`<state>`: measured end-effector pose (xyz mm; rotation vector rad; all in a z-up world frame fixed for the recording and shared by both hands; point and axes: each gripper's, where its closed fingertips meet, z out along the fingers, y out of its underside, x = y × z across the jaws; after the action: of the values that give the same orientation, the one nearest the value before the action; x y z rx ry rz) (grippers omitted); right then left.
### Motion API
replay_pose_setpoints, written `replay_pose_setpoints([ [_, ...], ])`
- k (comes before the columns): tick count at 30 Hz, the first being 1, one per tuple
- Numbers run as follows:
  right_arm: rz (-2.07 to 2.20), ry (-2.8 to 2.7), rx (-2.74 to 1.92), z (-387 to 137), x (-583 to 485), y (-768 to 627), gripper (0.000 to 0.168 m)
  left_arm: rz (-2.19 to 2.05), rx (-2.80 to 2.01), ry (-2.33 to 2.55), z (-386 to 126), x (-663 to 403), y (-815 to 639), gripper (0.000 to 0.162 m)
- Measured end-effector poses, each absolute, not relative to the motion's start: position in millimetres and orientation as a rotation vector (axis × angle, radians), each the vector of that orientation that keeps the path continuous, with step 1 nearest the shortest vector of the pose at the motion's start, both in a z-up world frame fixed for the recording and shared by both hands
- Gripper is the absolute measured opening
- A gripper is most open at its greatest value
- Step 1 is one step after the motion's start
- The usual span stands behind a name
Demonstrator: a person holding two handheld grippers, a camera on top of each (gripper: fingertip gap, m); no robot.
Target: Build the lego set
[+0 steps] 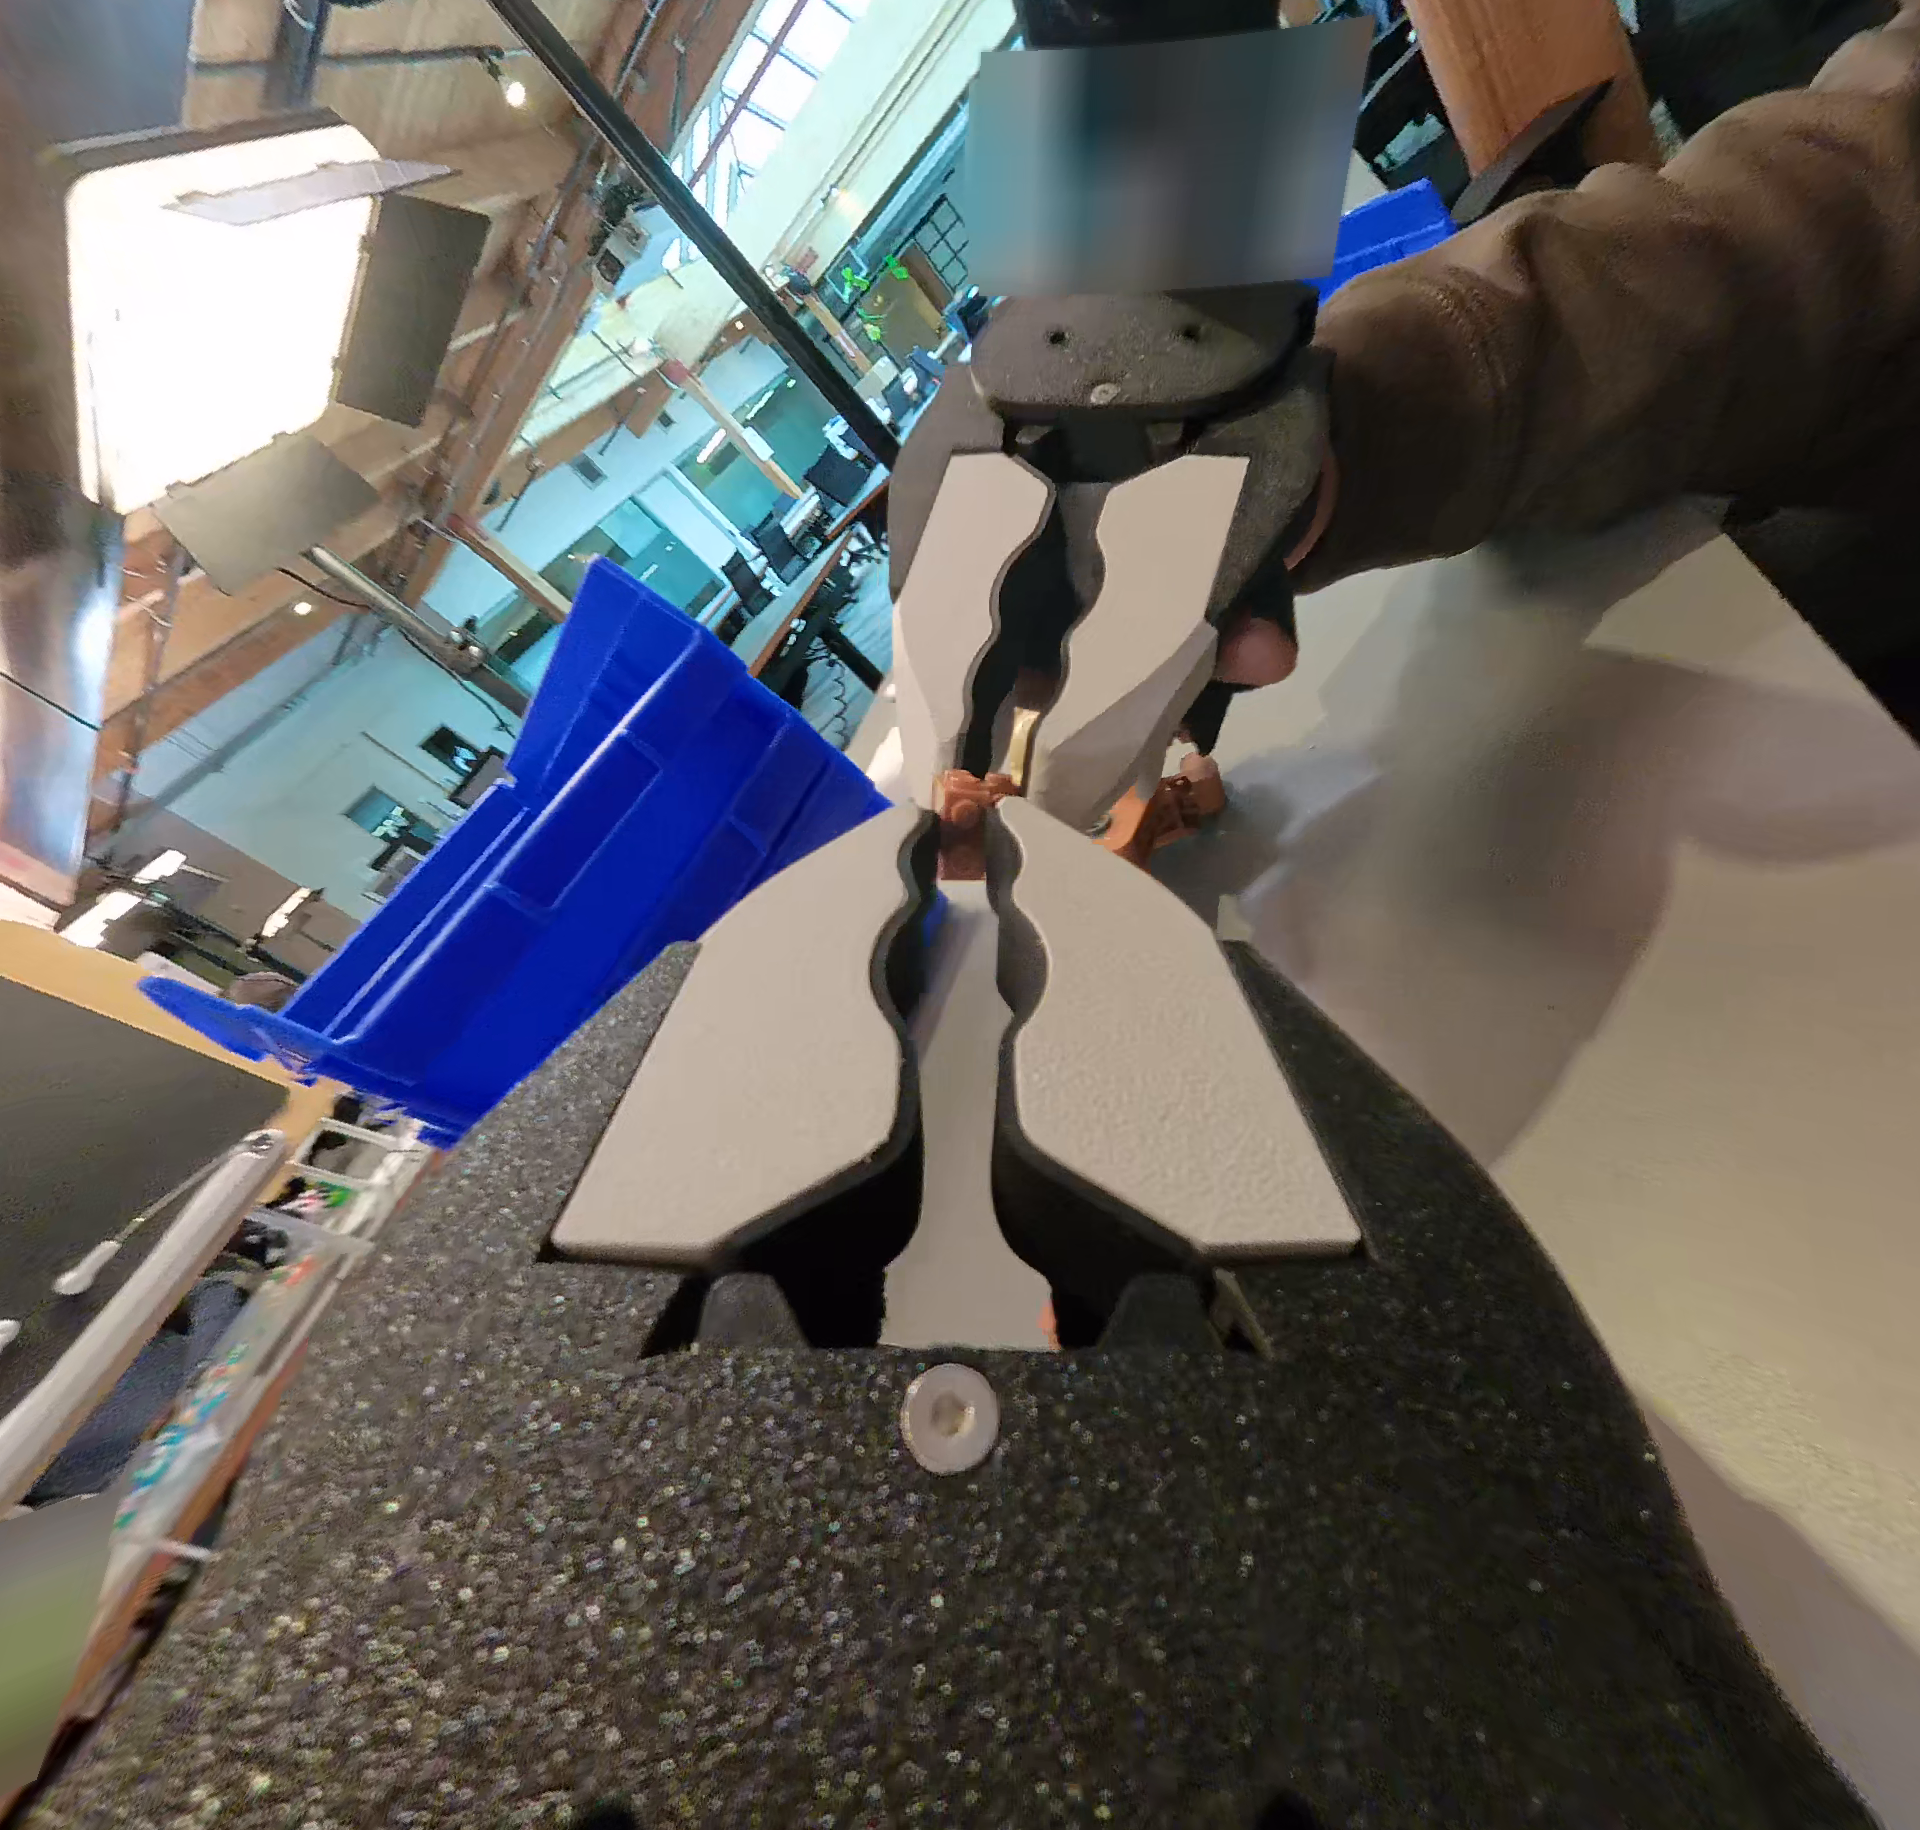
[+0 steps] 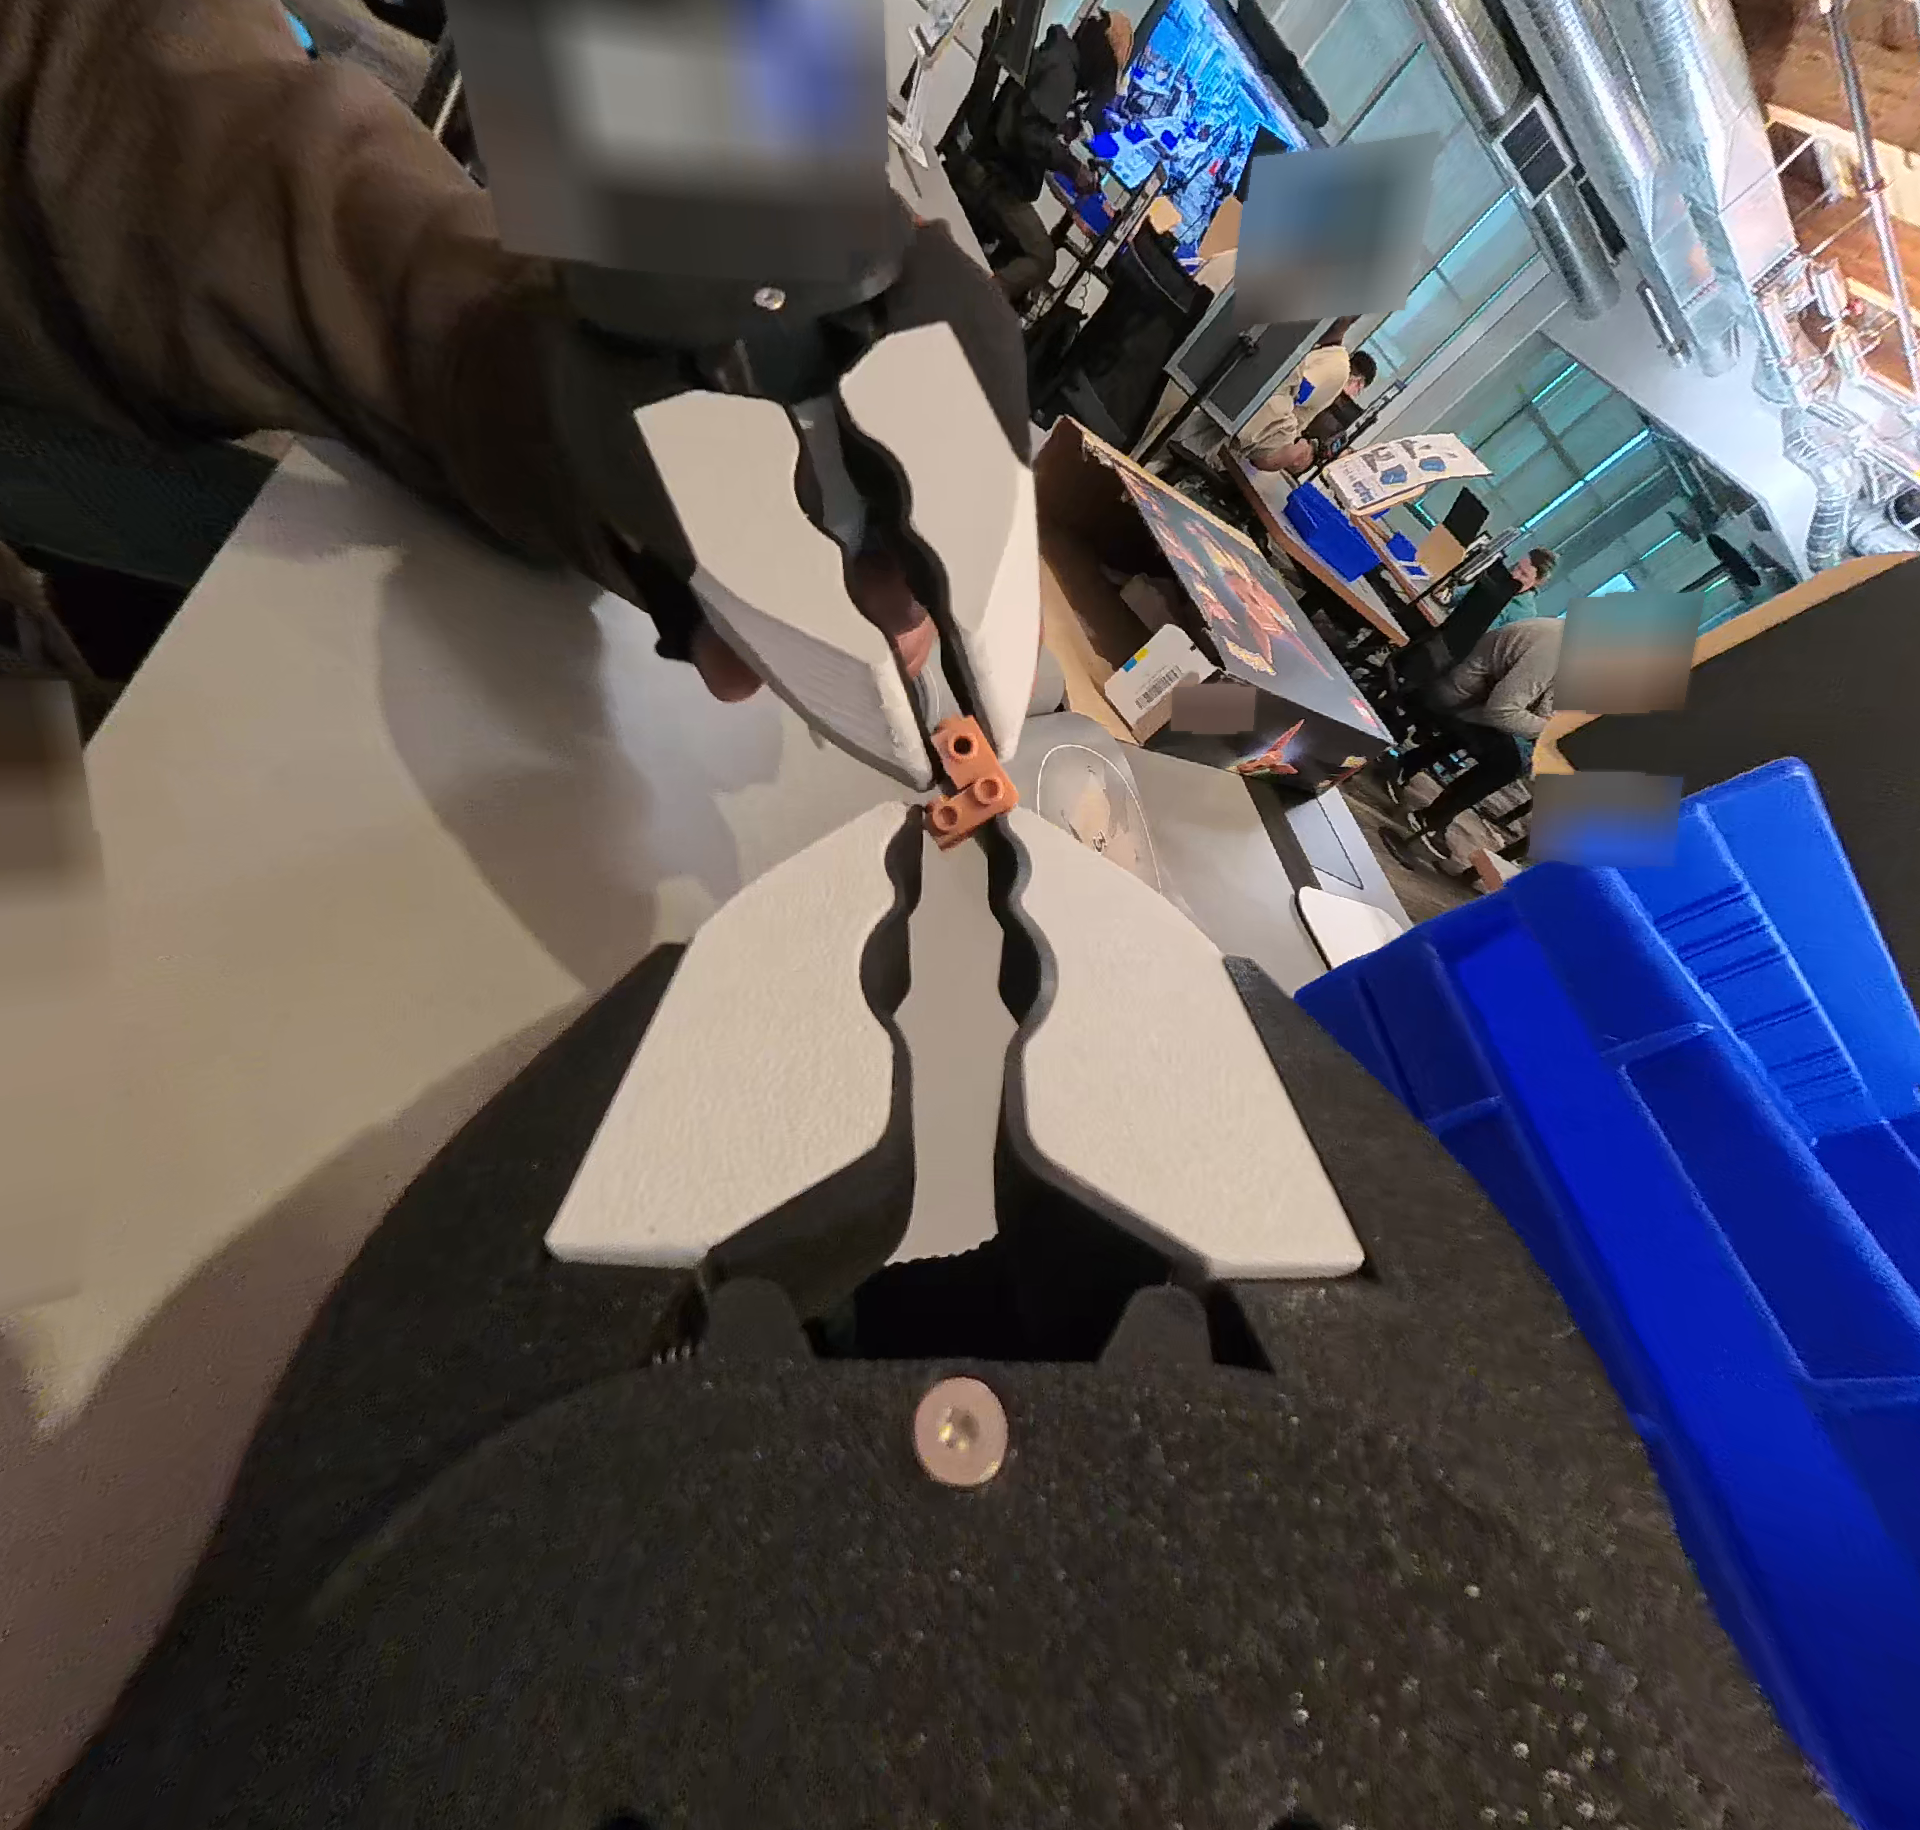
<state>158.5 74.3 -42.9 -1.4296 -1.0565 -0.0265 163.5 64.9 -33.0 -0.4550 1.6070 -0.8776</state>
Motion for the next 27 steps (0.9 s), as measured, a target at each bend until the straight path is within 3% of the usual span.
replay_pose_setpoints([
  [16,-0.111,-1.146,-1.463,-59.5,162.6,75.8,0.012,-1.185,-0.664,1.653,-33.5,162.9,72.8,0.008],
  [27,-0.184,-1.082,-1.454,-44.8,182.9,77.4,0.012,-0.958,-0.694,1.739,-54.6,169.4,85.9,0.008],
])
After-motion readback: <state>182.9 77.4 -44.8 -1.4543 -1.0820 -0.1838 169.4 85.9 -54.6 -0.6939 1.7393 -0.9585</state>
